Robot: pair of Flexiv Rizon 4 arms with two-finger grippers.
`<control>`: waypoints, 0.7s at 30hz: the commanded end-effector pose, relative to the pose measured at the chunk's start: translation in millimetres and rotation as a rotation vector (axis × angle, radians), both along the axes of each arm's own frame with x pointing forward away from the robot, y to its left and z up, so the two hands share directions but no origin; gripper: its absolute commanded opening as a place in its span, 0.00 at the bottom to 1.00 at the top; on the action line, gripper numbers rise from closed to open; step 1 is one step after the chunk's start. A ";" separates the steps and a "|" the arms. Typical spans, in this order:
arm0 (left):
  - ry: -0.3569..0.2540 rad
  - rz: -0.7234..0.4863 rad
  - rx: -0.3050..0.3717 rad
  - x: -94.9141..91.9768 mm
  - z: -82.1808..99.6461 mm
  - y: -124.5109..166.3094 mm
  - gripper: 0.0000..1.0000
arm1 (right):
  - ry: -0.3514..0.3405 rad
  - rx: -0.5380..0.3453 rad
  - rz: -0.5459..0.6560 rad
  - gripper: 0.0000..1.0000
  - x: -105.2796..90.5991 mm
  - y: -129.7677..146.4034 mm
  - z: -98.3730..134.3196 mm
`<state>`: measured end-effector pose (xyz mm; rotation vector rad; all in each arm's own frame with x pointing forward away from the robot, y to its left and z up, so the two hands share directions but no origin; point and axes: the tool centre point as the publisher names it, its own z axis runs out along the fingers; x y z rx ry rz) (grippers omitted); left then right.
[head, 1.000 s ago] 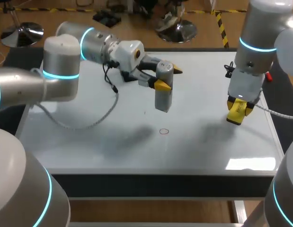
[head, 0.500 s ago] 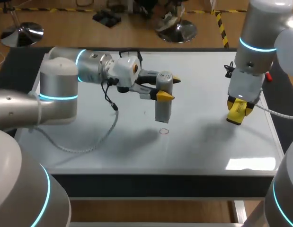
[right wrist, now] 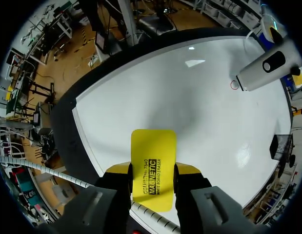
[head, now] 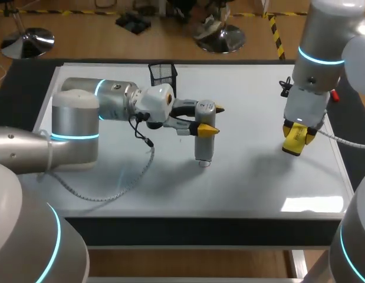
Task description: Pick up the inspection probe, press it on each red-marked spot on the whiteboard one by one, put down the probe, pick up the eraser, and wipe off all the red marks.
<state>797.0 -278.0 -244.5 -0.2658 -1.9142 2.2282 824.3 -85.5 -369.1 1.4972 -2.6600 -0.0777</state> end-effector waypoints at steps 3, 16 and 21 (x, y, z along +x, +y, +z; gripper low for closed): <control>0.008 0.008 0.001 -1.3 -3.0 1.3 0.00 | -0.001 -0.002 0.002 0.00 0.0 -0.7 0.8; 0.018 0.022 0.009 -4.7 -17.4 -2.7 0.00 | -0.001 -0.002 0.002 0.00 0.0 -0.7 0.8; 0.016 0.010 0.003 -3.3 -19.3 -7.5 0.00 | -0.001 -0.002 0.002 0.00 0.0 -0.7 0.8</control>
